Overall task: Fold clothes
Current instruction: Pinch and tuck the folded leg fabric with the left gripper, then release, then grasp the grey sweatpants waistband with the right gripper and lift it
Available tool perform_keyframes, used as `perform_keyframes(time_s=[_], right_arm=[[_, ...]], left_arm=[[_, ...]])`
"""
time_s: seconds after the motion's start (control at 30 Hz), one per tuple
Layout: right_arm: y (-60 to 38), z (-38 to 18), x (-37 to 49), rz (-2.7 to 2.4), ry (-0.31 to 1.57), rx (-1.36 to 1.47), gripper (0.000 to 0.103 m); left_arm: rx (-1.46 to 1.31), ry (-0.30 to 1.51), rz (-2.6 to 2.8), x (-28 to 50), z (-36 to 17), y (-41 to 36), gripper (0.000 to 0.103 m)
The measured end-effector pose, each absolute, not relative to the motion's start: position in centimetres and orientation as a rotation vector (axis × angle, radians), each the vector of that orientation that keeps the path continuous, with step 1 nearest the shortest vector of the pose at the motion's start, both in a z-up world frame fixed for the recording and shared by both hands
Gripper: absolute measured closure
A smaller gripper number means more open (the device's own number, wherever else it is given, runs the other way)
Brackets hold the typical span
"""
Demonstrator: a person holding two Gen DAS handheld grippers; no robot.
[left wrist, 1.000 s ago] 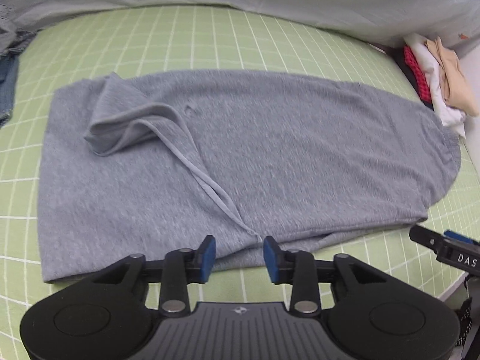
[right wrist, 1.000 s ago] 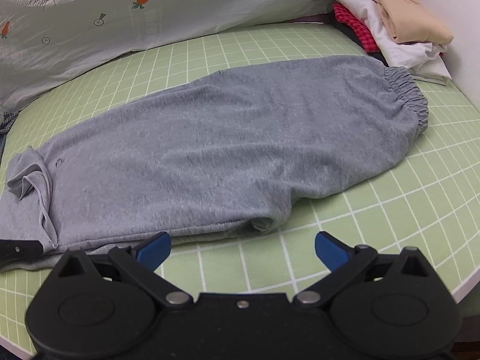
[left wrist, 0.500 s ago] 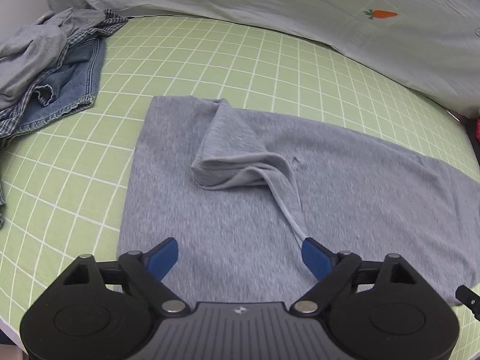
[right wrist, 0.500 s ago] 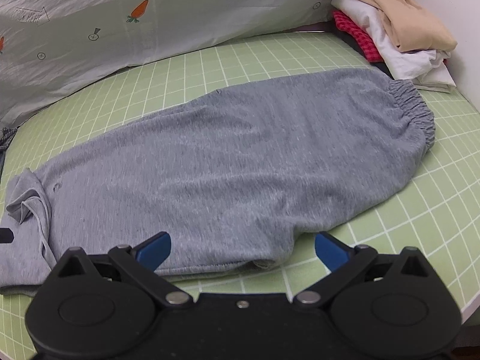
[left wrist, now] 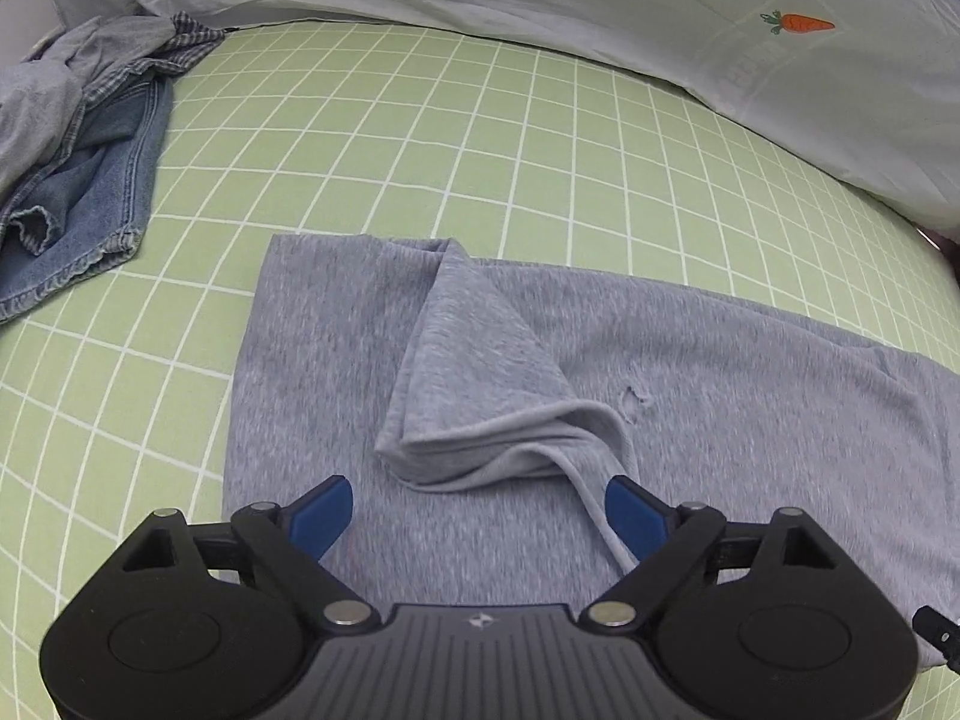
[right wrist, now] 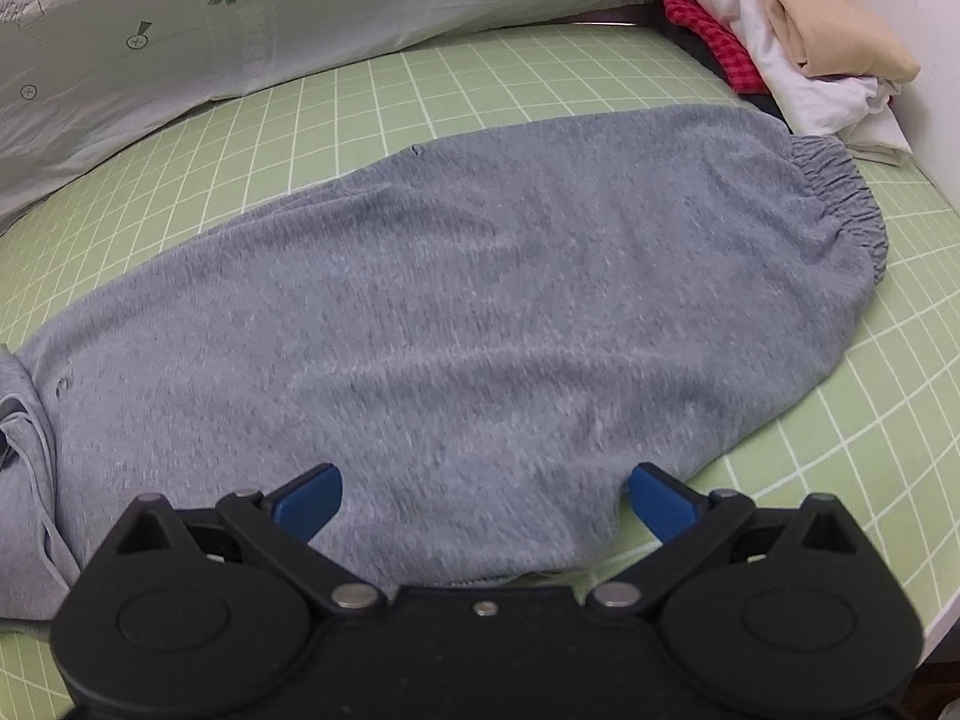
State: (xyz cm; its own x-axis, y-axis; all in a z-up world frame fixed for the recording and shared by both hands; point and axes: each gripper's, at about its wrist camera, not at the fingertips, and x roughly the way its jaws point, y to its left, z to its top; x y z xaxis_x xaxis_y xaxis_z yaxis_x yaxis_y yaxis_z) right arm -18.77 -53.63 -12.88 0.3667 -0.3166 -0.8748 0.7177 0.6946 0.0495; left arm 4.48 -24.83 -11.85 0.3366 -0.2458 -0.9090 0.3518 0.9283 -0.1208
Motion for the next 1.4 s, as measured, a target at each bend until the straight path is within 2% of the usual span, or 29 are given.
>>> perform_keyframes(time_s=[0.03,0.17,0.2,0.23,0.27,0.3,0.33,0.53,0.57,0.6,0.63,0.67,0.7,0.73,0.87,1.07,1.2,1.4], right_arm=[[-53.7,-13.0,-18.6,-0.698,0.993,0.468,0.000],[-53.9,-13.3,-18.0,-0.699,1.014,0.467,0.000],[-53.9,-13.4,-17.9,-0.697,1.018,0.465,0.000],[-53.9,-13.5,-17.8,-0.696,1.022,0.464,0.000],[-54.0,-13.5,-17.8,-0.693,1.025,0.461,0.000],[-54.0,-13.5,-17.8,-0.691,1.026,0.458,0.000],[-54.1,-13.5,-17.9,-0.688,1.027,0.455,0.000],[-54.7,-13.5,-18.6,-0.694,1.029,0.454,0.000],[-54.9,-13.5,-18.9,-0.699,1.028,0.457,0.000],[-55.1,-13.5,-19.1,-0.704,1.026,0.461,0.000],[-55.3,-13.4,-19.4,-0.713,1.022,0.465,0.000],[-55.5,-13.4,-19.6,-0.722,1.018,0.469,0.000],[-55.8,-13.3,-19.9,-0.730,1.012,0.475,0.000],[-56.0,-13.2,-20.2,-0.739,1.006,0.482,0.000],[-57.2,-13.2,-21.2,-0.764,0.976,0.519,0.000],[-59.2,-13.1,-21.6,-0.767,0.918,0.559,0.000],[-61.7,-13.4,-22.2,-0.800,0.855,0.602,0.000],[-66.8,-14.9,-24.0,-0.890,0.795,0.630,0.000]], left_arm=[[0.097,1.160,-0.392,4.7,-11.9,-24.8,0.027],[0.056,1.174,-0.400,5.7,-12.3,-25.1,0.041],[0.053,1.169,-0.408,5.9,-12.2,-25.5,0.048],[0.051,1.158,-0.421,6.1,-12.0,-25.9,0.061],[0.049,1.147,-0.434,6.4,-11.8,-26.4,0.070],[0.047,1.136,-0.447,6.6,-11.6,-26.8,0.086],[0.045,1.125,-0.459,6.8,-11.4,-27.3,0.094],[0.064,1.032,-0.569,7.6,-9.6,-31.1,0.094],[0.076,1.006,-0.600,7.5,-9.0,-32.0,0.094],[0.086,0.980,-0.628,7.3,-8.3,-32.9,0.087],[0.090,0.959,-0.647,7.0,-7.8,-33.6,0.072],[0.089,0.947,-0.651,6.7,-7.4,-33.9,0.062],[0.086,0.937,-0.650,6.4,-7.1,-34.1,0.039],[0.082,0.933,-0.644,6.1,-7.0,-34.1,0.025],[0.089,0.987,-0.582,4.8,-7.6,-32.7,0.014],[0.078,1.076,-0.449,2.0,-8.2,-28.9,0.013],[0.038,1.046,-0.439,-0.3,-6.7,-28.0,0.008],[0.057,0.965,-0.431,-0.6,-4.3,-29.3,0.006]])
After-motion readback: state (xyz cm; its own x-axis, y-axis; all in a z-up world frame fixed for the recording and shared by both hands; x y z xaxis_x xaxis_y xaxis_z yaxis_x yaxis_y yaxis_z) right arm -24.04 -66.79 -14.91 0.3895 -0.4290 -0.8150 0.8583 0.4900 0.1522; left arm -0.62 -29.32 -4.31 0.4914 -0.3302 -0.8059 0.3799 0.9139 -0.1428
